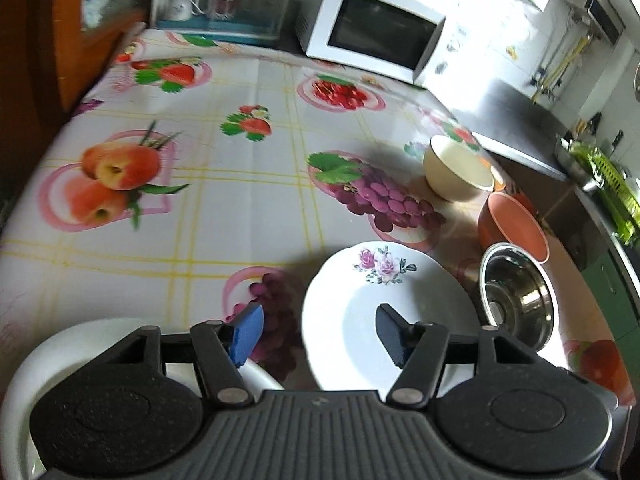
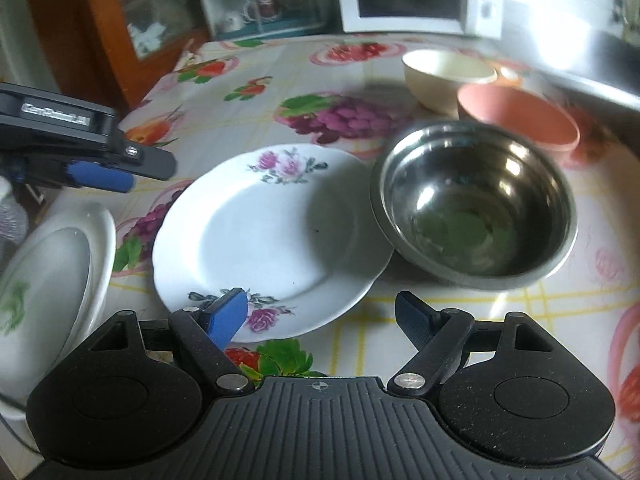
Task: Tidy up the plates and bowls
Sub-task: 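Grasp the rim of the pink-flowered plate with the left tool, then place the flowered plate onto the green-leaf plate and open the left tool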
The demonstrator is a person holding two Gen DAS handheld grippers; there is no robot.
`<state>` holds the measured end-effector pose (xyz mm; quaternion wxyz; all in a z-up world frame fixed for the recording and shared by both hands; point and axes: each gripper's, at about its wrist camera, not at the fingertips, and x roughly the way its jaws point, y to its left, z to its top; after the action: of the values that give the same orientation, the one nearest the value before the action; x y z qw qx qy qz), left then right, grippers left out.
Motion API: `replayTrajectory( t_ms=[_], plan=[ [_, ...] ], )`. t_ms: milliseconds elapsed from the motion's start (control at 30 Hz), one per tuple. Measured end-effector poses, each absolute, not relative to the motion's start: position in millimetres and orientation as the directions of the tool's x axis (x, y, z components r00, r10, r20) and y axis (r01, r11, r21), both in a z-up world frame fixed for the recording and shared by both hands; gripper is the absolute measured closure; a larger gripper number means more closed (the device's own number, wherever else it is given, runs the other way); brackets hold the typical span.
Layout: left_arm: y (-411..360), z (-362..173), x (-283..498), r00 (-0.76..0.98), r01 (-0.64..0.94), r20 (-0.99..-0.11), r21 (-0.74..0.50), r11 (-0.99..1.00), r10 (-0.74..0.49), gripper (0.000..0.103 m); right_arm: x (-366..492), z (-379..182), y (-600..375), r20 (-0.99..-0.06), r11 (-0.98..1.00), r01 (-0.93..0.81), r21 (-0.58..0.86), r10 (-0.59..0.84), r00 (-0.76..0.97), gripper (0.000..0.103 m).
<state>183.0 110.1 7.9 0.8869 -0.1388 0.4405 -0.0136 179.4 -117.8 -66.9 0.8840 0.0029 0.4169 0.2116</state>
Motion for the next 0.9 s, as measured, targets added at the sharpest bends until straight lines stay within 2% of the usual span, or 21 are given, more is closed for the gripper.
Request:
replayTrajectory(
  t_ms=[233, 567, 900],
  plan=[
    [102.7, -15.4, 214.5, 0.552, -0.077, -0.815, -0.259, 0.963, -0.175, 0.049, 184.5, -72.7, -108.3, -0.729, 0.913, -0.365, 0.184, 0.376, 0.572, 0.022],
    [104.0, -35.6, 225.6, 0.502, -0.078, -0.839, -0.286, 0.955, -0.21, 0.066, 187.5, -72.8, -100.0, -0.722, 0.919, -0.358, 0.164, 0.359, 0.591, 0.022],
    [102.1, -38.1, 223.0, 0.497, -0.074, -0.846, -0.263, 0.962, -0.193, 0.069, 183.6, -73.0, -97.0, -0.726, 0.925, -0.361, 0.12, 0.33, 0.603, 0.024]
  ],
)
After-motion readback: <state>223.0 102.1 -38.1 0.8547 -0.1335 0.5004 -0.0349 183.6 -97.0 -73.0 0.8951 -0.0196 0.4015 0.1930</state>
